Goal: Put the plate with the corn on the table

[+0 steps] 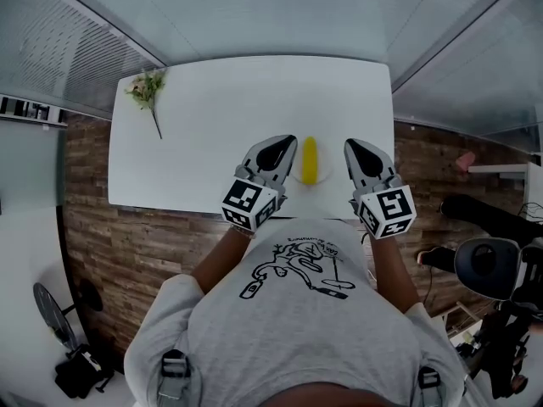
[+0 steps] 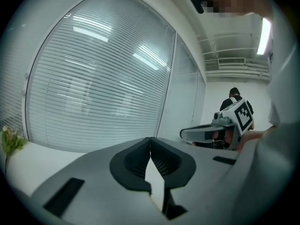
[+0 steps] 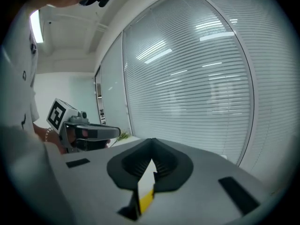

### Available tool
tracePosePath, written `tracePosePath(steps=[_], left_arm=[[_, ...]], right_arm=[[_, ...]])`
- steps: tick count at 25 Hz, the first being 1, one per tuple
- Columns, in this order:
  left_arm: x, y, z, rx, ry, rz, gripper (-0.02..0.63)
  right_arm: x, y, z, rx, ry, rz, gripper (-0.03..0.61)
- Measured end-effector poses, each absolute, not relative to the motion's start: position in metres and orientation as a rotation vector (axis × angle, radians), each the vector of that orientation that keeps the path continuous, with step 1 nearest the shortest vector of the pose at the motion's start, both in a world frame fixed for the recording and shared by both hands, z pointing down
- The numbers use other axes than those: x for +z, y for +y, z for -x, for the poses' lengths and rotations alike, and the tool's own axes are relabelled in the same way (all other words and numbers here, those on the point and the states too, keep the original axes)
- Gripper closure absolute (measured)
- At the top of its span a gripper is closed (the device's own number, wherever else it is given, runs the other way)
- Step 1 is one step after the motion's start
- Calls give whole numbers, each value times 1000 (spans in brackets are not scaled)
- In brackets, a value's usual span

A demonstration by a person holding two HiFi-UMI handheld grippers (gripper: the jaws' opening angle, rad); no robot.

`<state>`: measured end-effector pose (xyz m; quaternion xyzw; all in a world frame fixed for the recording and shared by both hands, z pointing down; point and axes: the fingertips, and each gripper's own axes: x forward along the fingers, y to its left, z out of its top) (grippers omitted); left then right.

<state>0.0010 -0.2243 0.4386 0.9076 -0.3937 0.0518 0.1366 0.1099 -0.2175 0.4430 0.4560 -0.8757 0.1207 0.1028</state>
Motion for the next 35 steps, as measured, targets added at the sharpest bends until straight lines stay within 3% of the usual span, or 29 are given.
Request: tracePosePath(steps=[17,35], left_arm=[[328,-199,-8,-41,-1127,-2742,594],[308,-197,-10,-63,-1108,-2759,594]], right_arm=[[330,-188,-98,168,-2722,-1306,572],[306,-185,-99,128,-2728,-1318,572]])
